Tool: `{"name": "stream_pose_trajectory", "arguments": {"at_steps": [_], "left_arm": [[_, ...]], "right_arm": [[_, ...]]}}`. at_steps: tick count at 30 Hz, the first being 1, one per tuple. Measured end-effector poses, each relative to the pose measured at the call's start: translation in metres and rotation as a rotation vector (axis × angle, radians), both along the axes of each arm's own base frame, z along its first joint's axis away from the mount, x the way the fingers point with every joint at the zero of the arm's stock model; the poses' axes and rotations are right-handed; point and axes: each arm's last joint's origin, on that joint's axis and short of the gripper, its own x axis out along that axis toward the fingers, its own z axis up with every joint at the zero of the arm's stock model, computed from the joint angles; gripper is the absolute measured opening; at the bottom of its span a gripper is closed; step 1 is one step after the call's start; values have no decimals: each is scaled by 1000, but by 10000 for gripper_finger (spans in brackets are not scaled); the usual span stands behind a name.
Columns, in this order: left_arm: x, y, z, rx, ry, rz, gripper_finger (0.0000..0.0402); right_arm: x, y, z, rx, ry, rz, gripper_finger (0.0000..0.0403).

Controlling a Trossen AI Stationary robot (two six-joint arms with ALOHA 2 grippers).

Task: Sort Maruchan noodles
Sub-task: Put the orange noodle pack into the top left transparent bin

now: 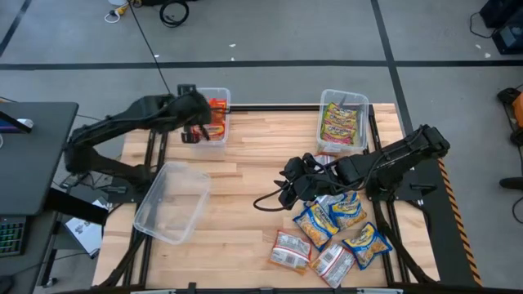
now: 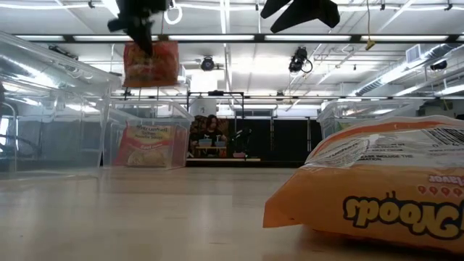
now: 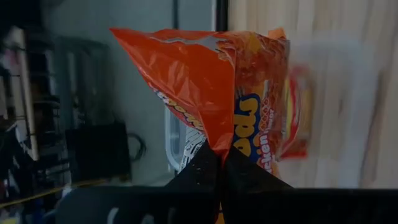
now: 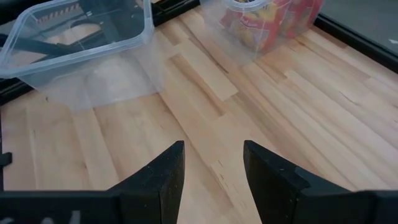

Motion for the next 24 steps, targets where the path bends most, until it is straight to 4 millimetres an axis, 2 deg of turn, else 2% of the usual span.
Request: {"name": "stream_pose_trajectory", "arguments": {"at_steps": [4,11,14,20,24], "left_arm": [[8,22,-17,-73,85,28,2],[5,43,-25,-160,50,103,2],[0,42,-38,-211,54,118,2],[-1,36,-89,-245,98,95,2],[4,28,-107,-246,90,75,2]], "right_arm": [[0,0,0,-14,9,12,169],[0,0,0,-31,18,27,169],[0,0,0,-46,27,43,169],[-3,-1,3,-48,31,59,169],[-6,-1,5,-29,41,79,169]]}}
